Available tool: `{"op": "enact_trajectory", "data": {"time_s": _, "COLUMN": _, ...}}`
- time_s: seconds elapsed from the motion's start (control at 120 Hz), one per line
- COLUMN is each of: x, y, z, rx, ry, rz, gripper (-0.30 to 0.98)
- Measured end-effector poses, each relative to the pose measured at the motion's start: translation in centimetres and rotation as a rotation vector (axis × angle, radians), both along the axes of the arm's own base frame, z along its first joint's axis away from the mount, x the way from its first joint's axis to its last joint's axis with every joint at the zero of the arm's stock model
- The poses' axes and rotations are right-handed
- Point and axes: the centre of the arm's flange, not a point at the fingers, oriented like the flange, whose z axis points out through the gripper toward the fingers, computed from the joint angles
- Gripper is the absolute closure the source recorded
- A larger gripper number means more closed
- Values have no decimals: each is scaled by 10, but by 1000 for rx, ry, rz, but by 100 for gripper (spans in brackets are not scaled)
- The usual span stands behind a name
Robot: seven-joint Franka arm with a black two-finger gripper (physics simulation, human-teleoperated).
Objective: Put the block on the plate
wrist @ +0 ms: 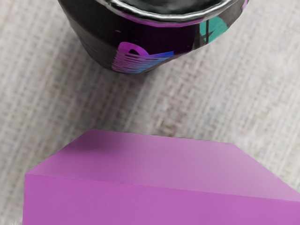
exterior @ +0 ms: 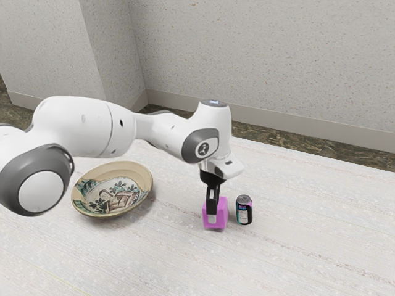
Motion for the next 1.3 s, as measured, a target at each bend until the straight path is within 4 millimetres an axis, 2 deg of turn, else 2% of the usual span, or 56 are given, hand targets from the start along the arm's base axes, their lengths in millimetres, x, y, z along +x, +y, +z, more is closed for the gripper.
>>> {"op": "enact_trajectory", "data": {"time_s": 0.25, "x": 3, "y": 5, "z": 64, "rx": -21, "ry": -84, "rz": 23, "gripper": 30}}
{"op": "enact_trajectory", "data": {"time_s": 0.417, "x": -3, "y": 10, "z": 122, "rx": -32, "ry": -150, "rz": 34, "gripper": 29}}
{"op": "enact_trajectory", "data": {"time_s": 0.5, "x": -3, "y": 20, "z": 136, "rx": -23, "ry": -159, "rz": 51, "gripper": 29}}
{"op": "enact_trajectory", "data": {"time_s": 0.542, "x": 0, "y": 39, "z": 143, "rx": -9, "ry": -162, "rz": 79, "gripper": 29}}
{"op": "enact_trajectory", "data": {"time_s": 0.692, "x": 11, "y": 130, "z": 156, "rx": 38, "ry": -157, "rz": 214, "gripper": 29}}
{"op": "enact_trajectory", "data": {"time_s": 0.908, "x": 6, "y": 245, "z": 164, "rx": 60, "ry": -134, "rz": 366, "gripper": 29}}
{"op": "enact_trajectory", "data": {"time_s": 1.192, "x": -23, "y": 362, "z": 169, "rx": 35, "ry": -121, "rz": 491, "gripper": 29}}
{"op": "enact_trajectory", "data": {"time_s": 1.233, "x": -28, "y": 373, "z": 168, "rx": 26, "ry": -117, "rz": 497, "gripper": 29}}
{"op": "enact_trajectory", "data": {"time_s": 1.3, "x": -34, "y": 379, "z": 157, "rx": 12, "ry": -98, "rz": 491, "gripper": 29}}
